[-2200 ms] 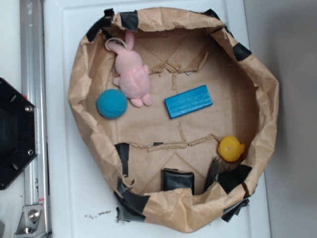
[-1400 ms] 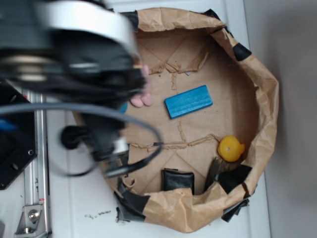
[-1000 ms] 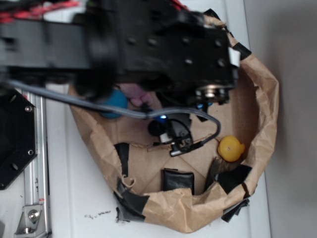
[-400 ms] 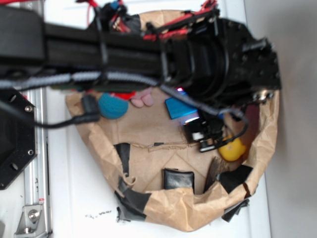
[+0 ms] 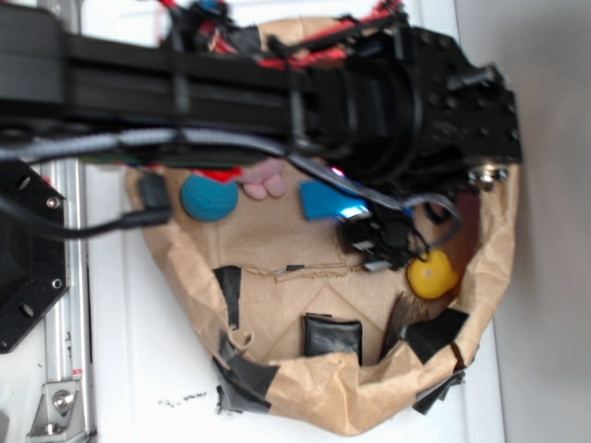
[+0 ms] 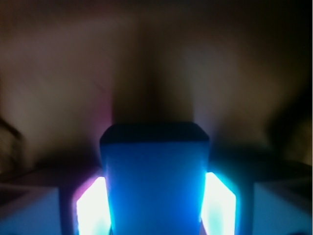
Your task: Grab the blue block.
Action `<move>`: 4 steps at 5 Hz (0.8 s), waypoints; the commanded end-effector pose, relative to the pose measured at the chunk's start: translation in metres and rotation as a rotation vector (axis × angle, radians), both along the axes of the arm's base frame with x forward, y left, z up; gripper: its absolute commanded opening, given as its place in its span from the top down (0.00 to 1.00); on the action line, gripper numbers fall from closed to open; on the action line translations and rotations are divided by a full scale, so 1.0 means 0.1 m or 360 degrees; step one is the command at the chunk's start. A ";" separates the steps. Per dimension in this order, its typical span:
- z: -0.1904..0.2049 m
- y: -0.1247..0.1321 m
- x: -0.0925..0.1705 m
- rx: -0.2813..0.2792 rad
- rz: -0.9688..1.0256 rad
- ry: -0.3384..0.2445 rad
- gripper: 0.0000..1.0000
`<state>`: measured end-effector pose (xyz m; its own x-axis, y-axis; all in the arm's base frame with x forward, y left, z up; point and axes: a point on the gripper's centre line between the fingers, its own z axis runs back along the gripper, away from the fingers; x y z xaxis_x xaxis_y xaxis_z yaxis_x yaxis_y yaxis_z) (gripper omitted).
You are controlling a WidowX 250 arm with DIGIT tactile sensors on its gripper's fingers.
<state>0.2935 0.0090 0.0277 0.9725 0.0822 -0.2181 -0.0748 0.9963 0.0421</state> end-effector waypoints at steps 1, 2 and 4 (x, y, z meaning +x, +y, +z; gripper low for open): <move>1.15 0.15 -0.19 0.0010 -0.0003 -0.0491 1.00; 1.64 0.25 -0.41 -0.0054 -0.0083 -0.0540 1.00; 1.68 0.31 -0.44 -0.0053 -0.0061 -0.0482 1.00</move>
